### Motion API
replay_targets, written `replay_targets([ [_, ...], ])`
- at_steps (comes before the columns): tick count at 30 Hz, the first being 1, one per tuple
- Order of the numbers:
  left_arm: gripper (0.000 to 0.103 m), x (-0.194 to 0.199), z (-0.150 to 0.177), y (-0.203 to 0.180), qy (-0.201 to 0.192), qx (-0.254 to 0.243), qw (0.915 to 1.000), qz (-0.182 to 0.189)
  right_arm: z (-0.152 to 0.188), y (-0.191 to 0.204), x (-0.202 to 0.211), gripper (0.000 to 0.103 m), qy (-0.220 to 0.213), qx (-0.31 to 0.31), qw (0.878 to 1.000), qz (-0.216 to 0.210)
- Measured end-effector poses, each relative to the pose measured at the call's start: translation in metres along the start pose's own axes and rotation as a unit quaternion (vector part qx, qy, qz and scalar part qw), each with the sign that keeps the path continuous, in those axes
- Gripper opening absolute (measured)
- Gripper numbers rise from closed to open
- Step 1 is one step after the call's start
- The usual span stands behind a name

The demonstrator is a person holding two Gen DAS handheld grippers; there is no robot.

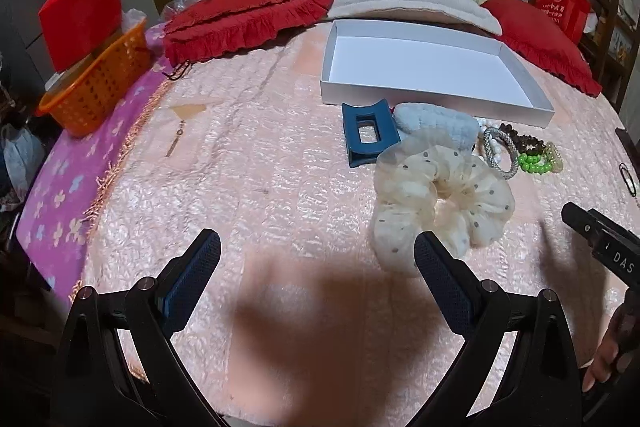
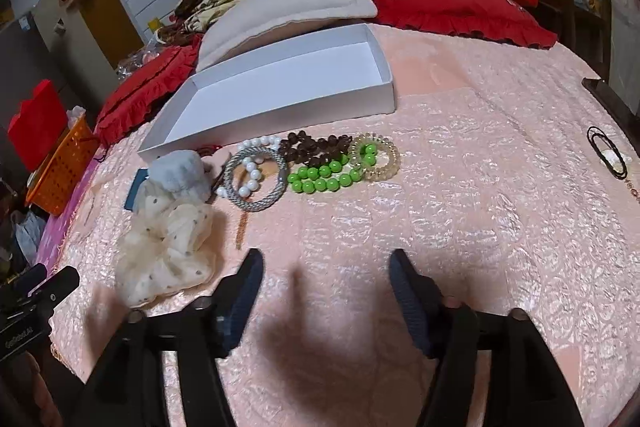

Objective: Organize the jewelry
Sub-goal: 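Grasp the cream polka-dot scrunchie with the left tool while the right tool approaches the silver bangle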

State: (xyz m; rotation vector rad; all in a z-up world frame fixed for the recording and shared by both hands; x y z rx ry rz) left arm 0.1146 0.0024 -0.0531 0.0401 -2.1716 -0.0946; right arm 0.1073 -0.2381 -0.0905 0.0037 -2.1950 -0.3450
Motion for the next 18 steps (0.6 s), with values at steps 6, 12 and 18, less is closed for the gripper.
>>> replay_targets([
  [6,0.098,0.007,0.006,0.007,0.001,0.010,0.9999,0.003,0.001,0.008,0.013,0.071,-0.016,0.009,1.000,0.004],
  [12,0.098,0.007,0.008,0.010,0.000,0.011,0.9999,-0.003,0.000,0.008,0.018,0.071,-0.021,0.002,1.000,-0.006],
  [18,0.098,0.001,0.007,0.018,0.005,0.024,0.9996,0.015,0.002,0.010,0.012,0.069,-0.011,0.001,1.000,-0.022],
])
Point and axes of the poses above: each gripper's, at about its wrist camera, not at the fingertips, and x roughly against the way its jaws point, y to its left, z to its underside, the point moved 4 cm from there along -x, roughly the way its jaws point, and after that the axes turned 2 degrees about y, right-handed, at the moved point
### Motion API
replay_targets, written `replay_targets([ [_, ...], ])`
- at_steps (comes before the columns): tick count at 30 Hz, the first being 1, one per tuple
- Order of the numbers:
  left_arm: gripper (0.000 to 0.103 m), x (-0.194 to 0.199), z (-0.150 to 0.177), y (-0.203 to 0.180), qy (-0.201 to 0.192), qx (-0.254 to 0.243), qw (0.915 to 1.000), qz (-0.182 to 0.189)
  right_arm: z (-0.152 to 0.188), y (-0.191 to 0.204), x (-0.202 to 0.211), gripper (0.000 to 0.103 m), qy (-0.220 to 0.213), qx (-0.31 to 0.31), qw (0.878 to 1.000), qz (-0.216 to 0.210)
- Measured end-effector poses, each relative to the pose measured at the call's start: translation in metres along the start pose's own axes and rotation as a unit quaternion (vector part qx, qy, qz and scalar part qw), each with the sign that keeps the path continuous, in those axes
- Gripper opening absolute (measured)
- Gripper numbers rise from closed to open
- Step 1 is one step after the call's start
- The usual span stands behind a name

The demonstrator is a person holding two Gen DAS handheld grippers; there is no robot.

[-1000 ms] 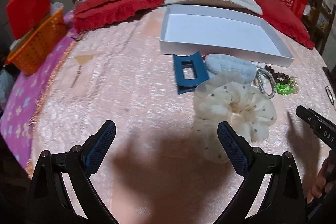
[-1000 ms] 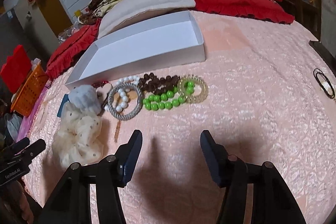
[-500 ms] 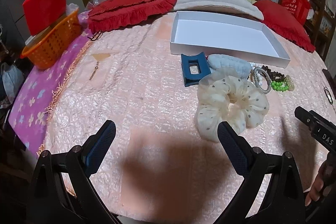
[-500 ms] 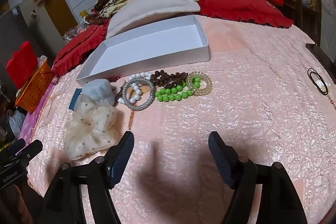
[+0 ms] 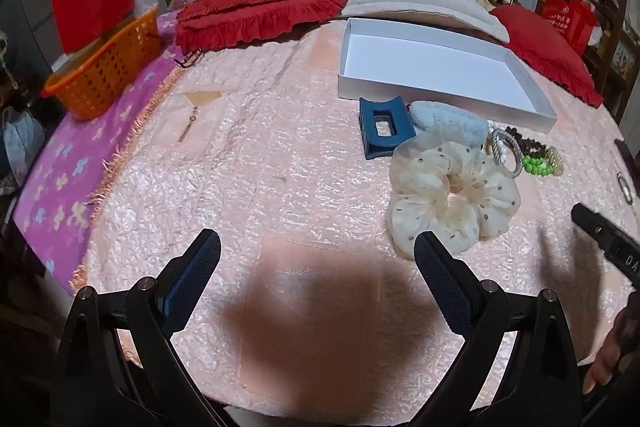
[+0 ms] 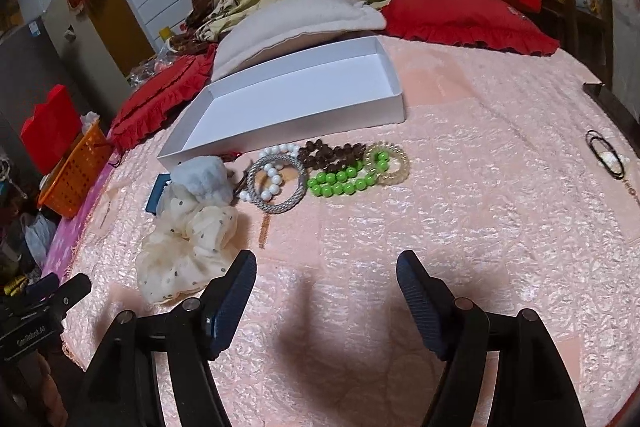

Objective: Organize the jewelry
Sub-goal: 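Grasp the cream polka-dot scrunchie with the left tool while the right tool approaches the silver bangle, then grasp the silver braided bangle with the right tool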

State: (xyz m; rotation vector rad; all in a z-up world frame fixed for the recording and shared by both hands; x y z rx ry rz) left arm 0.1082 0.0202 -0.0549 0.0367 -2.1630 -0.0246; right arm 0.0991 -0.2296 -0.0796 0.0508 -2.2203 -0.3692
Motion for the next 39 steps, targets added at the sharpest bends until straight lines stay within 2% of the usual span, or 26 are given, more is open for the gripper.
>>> replay_targets([
  [3,0.098,-0.008,-0.006,-0.002,0.004,0.008,0.9992,0.038,-0.001,0.005,-0.006,0.068,0.007,0.007,1.000,-0.015],
  [7,0.098,-0.023,-0.016,-0.020,0.018,-0.008,0.9968,0.078,-0.009,0.012,-0.016,0.067,0.010,0.018,0.999,-0.028],
  [11,0.098,-0.046,-0.026,-0.042,0.034,-0.030,0.9945,0.094,-0.022,0.018,-0.032,0.049,0.014,0.027,0.999,-0.044],
  [14,0.097,-0.065,-0.030,-0.054,0.048,-0.041,0.9923,0.107,-0.034,0.022,-0.044,0.048,0.009,0.033,0.998,-0.046],
  [15,0.088,-0.070,-0.031,-0.056,0.054,-0.042,0.9916,0.110,-0.038,0.023,-0.050,0.048,0.008,0.037,0.998,-0.040],
  [16,0.073,-0.078,-0.031,-0.059,0.066,-0.044,0.9902,0.115,-0.041,0.023,-0.054,0.048,0.011,0.039,0.998,-0.038],
  [17,0.066,-0.083,-0.031,-0.061,0.077,-0.046,0.9888,0.119,-0.044,0.023,-0.060,0.046,0.016,0.039,0.998,-0.038],
  [18,0.054,-0.089,-0.030,-0.063,0.089,-0.044,0.9869,0.127,-0.046,0.023,-0.065,0.045,0.020,0.039,0.998,-0.037],
  [20,0.053,-0.088,-0.031,-0.064,0.079,-0.041,0.9875,0.131,-0.050,0.023,-0.077,0.040,0.030,0.042,0.998,-0.030],
  [21,0.047,-0.089,-0.030,-0.067,0.081,-0.043,0.9863,0.137,-0.050,0.022,-0.081,0.039,0.034,0.042,0.998,-0.030],
  [22,0.032,-0.089,-0.029,-0.068,0.076,-0.045,0.9867,0.136,-0.052,0.023,-0.085,0.038,0.034,0.044,0.998,-0.027],
  [23,0.024,-0.089,-0.029,-0.069,0.074,-0.048,0.9872,0.133,-0.053,0.024,-0.086,0.038,0.029,0.049,0.998,-0.021],
  [25,0.015,-0.087,-0.027,-0.069,0.075,-0.047,0.9864,0.138,-0.056,0.026,-0.089,0.038,0.029,0.054,0.998,-0.017],
  [29,0.014,-0.070,-0.027,-0.065,0.072,-0.036,0.9839,0.160,-0.061,0.028,-0.097,0.010,0.034,0.064,0.997,-0.013],
  [30,0.014,-0.065,-0.026,-0.064,0.068,-0.036,0.9839,0.161,-0.062,0.028,-0.098,0.007,0.035,0.066,0.997,-0.013],
  [33,0.014,-0.045,-0.026,-0.059,0.052,-0.033,0.9849,0.162,-0.065,0.028,-0.097,0.007,0.042,0.064,0.997,-0.028],
  [39,0.014,-0.015,-0.026,-0.044,0.033,-0.022,0.9863,0.160,-0.069,0.030,-0.062,0.006,0.018,0.040,0.997,-0.067],
])
Point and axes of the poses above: each gripper's, at about its wrist camera, not at the fingertips, and x roughly against the way its jaws point, y to its left, z to its underside, the point moved 4 cm from there along -x, roughly the way its jaws point, and after that the axes turned 2 degrees about y, right-handed, at the moved point
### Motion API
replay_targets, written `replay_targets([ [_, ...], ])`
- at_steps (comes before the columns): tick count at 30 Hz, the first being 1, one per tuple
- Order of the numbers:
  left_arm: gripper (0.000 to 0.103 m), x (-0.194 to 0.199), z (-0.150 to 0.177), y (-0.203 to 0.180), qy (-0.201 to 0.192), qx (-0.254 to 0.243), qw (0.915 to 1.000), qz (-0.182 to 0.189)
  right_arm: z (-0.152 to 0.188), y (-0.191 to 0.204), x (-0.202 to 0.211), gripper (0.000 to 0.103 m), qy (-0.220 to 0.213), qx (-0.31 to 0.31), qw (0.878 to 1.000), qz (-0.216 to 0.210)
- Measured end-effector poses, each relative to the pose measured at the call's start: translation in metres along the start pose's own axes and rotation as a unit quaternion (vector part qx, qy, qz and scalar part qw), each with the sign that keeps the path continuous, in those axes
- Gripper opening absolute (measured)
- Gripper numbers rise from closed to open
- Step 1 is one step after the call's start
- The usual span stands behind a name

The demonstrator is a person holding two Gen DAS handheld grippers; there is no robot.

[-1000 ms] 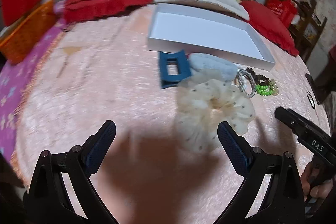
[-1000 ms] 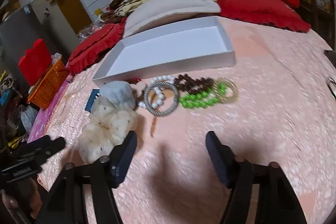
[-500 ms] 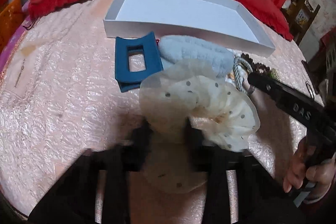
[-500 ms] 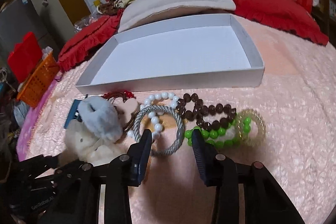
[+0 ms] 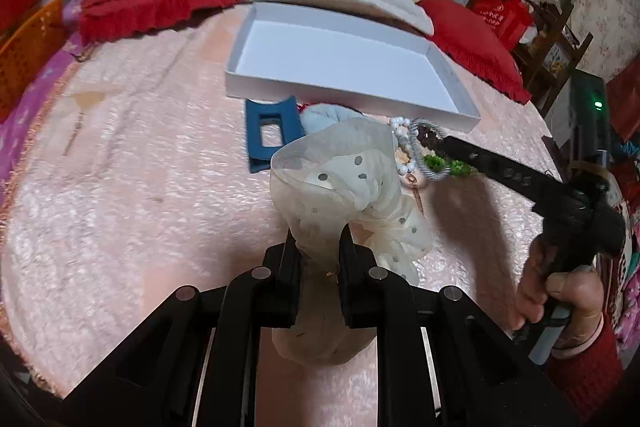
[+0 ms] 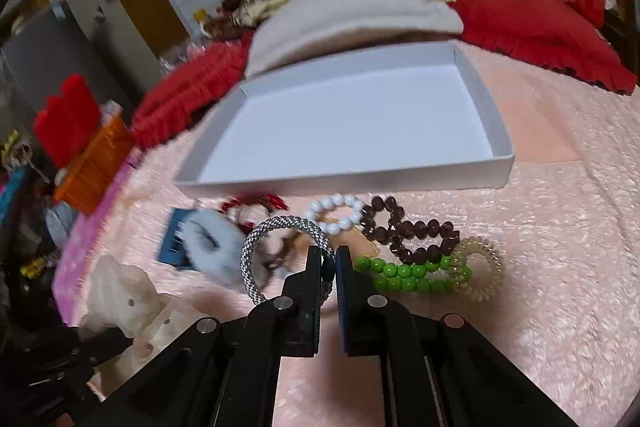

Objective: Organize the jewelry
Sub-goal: 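Grasp the silver braided bangle with the right tool, then carry the scrunchie and bangle into the white box and open both tools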

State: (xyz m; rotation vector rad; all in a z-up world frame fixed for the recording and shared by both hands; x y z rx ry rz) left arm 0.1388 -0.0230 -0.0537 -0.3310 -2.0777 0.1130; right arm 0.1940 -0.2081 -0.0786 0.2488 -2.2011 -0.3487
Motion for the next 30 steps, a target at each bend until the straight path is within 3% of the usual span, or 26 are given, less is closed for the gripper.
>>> replay_targets([
  [10,0.014,0.055,-0.013,0.007,-0.036,0.014,0.9991,0.016,-0.008,0.026,0.055,0.006,-0.031,0.021,0.999,-0.026],
  [18,0.014,0.070,-0.084,0.021,-0.042,0.011,0.9991,0.007,-0.049,0.029,0.062,0.006,-0.042,0.014,0.999,-0.019],
  [24,0.014,0.038,-0.163,0.031,-0.042,0.005,0.9988,-0.025,-0.093,0.009,0.026,0.006,-0.023,-0.021,1.000,-0.001],
  [30,0.014,-0.040,-0.219,0.044,-0.011,0.009,0.9994,-0.032,-0.140,-0.012,-0.040,0.006,0.010,-0.079,0.997,0.004],
])
Point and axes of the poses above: each gripper's, at about its wrist camera, not at the fingertips, and x roughly against the way its jaws point, y to its left, z to its underside, the point moved 4 cm from there along -x, roughly the way its jaws point, and after that the axes turned 2 degrees about y, right-handed, at the moved point
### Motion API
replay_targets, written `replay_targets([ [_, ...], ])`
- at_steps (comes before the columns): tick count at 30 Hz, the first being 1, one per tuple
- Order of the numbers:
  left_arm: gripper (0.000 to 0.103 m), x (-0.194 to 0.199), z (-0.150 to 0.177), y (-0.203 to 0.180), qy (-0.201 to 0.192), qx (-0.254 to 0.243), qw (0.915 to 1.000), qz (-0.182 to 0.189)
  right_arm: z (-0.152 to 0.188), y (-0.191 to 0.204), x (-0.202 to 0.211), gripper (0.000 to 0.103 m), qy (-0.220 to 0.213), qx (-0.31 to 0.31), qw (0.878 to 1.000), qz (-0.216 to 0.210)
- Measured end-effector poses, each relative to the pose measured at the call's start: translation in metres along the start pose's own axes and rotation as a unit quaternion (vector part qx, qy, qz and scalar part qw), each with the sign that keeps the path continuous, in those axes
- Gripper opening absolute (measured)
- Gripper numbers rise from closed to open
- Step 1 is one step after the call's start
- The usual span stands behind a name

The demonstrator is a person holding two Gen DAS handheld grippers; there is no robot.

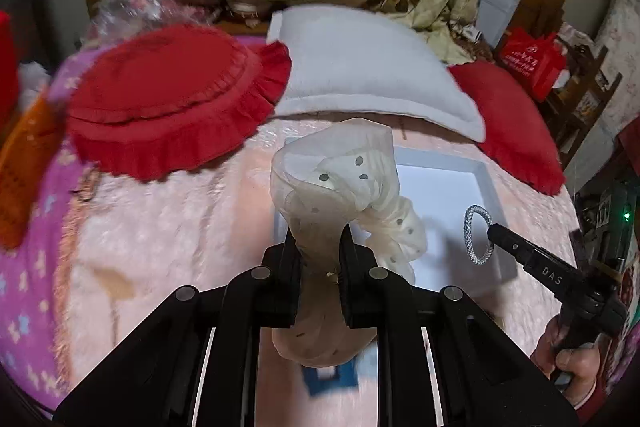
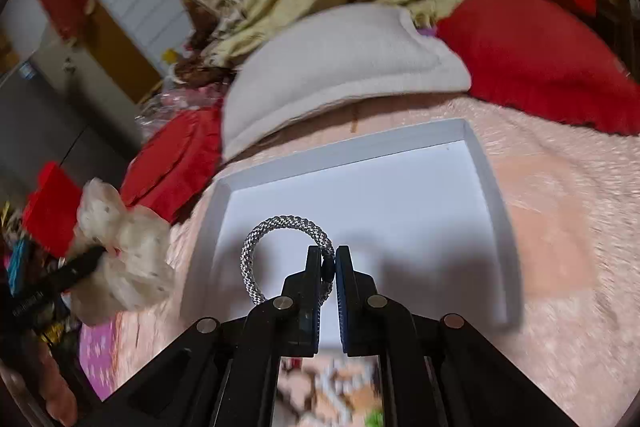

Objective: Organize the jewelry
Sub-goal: 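Carry the scrunchie and bangle into the white box and open both tools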

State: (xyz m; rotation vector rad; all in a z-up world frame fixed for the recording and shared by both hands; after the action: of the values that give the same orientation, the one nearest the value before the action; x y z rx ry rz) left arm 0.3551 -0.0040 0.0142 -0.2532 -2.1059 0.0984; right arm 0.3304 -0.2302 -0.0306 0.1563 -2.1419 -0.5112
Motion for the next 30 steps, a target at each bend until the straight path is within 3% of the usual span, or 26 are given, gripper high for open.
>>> replay_targets([
  [4,0.015,-0.068,-0.016,0.003,0.044,0.007,0.9989,-0.012,-0.023,-0.006,-0.046,0.006,0.025,-0.018,1.000,0.007],
  [9,0.018,-0.120,-0.029,0.010,0.063,0.008,0.9974,-0.034,-0.037,-0.016,-0.084,0.007,0.042,-0.035,0.998,0.015],
  [12,0.033,-0.133,-0.036,0.014,0.062,0.017,0.9977,-0.021,-0.043,-0.021,-0.099,0.007,0.048,-0.047,0.998,0.006],
  [13,0.040,-0.134,-0.037,0.015,0.059,0.020,0.9980,-0.012,-0.045,-0.023,-0.103,0.007,0.052,-0.050,0.997,0.005],
  [15,0.048,-0.133,-0.039,0.015,0.052,0.021,0.9984,-0.004,-0.047,-0.023,-0.104,0.025,0.050,-0.048,0.998,0.007],
  [16,0.051,-0.131,-0.040,0.016,0.046,0.021,0.9987,-0.001,-0.049,-0.023,-0.104,0.044,0.044,-0.045,0.998,0.009],
  [17,0.053,-0.129,-0.041,0.016,0.044,0.022,0.9988,0.000,-0.050,-0.022,-0.100,0.047,0.034,-0.043,0.998,0.009],
  [25,0.054,-0.088,-0.029,0.018,0.033,0.043,0.9978,0.039,-0.035,-0.010,-0.049,0.047,0.006,-0.001,1.000,0.004],
  [30,0.054,-0.046,0.002,0.022,0.018,0.036,0.9989,0.025,0.006,-0.004,-0.003,0.047,0.001,0.049,0.999,-0.003],
])
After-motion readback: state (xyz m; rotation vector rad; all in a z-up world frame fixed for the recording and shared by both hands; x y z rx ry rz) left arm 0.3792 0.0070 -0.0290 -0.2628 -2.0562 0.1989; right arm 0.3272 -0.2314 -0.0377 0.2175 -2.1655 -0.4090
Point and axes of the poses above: each gripper's, at about its wrist camera, not at the fingertips, and x roughly against the way its jaws point, y to its left, z to its underside, the point moved 4 cm from there along -x, roughly the way its jaws point, and after that the axes turned 2 degrees about y, right-handed, at the moved point
